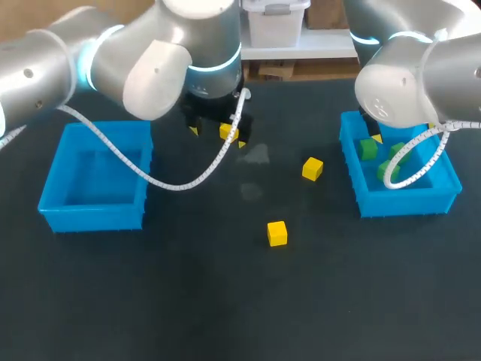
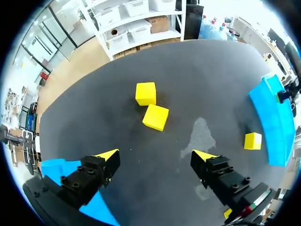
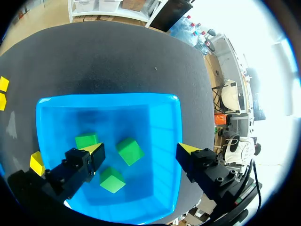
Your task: Put the green cubes in the right bin and the yellow cubes in the left bin.
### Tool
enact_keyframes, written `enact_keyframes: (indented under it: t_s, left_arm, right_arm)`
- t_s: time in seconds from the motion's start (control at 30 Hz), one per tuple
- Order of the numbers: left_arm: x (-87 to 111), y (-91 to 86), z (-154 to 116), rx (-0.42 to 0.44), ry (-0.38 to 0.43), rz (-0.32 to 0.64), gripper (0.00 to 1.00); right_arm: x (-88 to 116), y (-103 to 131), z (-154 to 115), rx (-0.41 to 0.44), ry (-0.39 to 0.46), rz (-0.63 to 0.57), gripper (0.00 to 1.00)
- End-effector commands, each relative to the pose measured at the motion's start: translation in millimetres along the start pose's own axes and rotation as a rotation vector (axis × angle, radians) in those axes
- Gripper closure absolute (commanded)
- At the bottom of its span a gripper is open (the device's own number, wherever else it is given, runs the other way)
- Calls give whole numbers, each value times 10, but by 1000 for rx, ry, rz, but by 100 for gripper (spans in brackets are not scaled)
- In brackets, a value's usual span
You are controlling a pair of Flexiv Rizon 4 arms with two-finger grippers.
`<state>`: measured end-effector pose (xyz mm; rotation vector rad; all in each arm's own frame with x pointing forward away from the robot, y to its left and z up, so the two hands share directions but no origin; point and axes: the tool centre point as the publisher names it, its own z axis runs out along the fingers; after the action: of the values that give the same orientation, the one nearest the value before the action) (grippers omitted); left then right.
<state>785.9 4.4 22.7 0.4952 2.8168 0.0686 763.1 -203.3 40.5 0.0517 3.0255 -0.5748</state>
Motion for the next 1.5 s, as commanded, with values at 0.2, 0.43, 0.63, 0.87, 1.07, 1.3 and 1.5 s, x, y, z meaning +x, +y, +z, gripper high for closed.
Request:
enact_keyframes:
  t_s: [0.2,0.43,0.63,0.87,1.07,1.3,1.5]
  left_arm:
    - [-214,20,349,-30,-11,-9,0]
    - [-349,113,599,-76,-22,-32,0]
    - [-489,95,705,-71,-61,-98,0]
    - [-634,18,756,-66,-81,-138,0]
    - [-646,10,882,-72,-66,-167,100]
    - [-655,-19,896,-57,-64,-181,100]
    - [-701,-40,821,-44,-79,-184,100]
  right_arm:
    - [15,-9,-1,-2,-4,0,0]
    - [15,-9,-1,-2,-4,0,0]
    - [15,-9,-1,-2,-4,0,0]
    - [15,-9,-1,-2,-4,0,0]
    - [15,-9,-1,-2,-4,0,0]
    - [15,-9,-1,-2,-4,0,0]
    - [15,-9,-1,-2,-4,0,0]
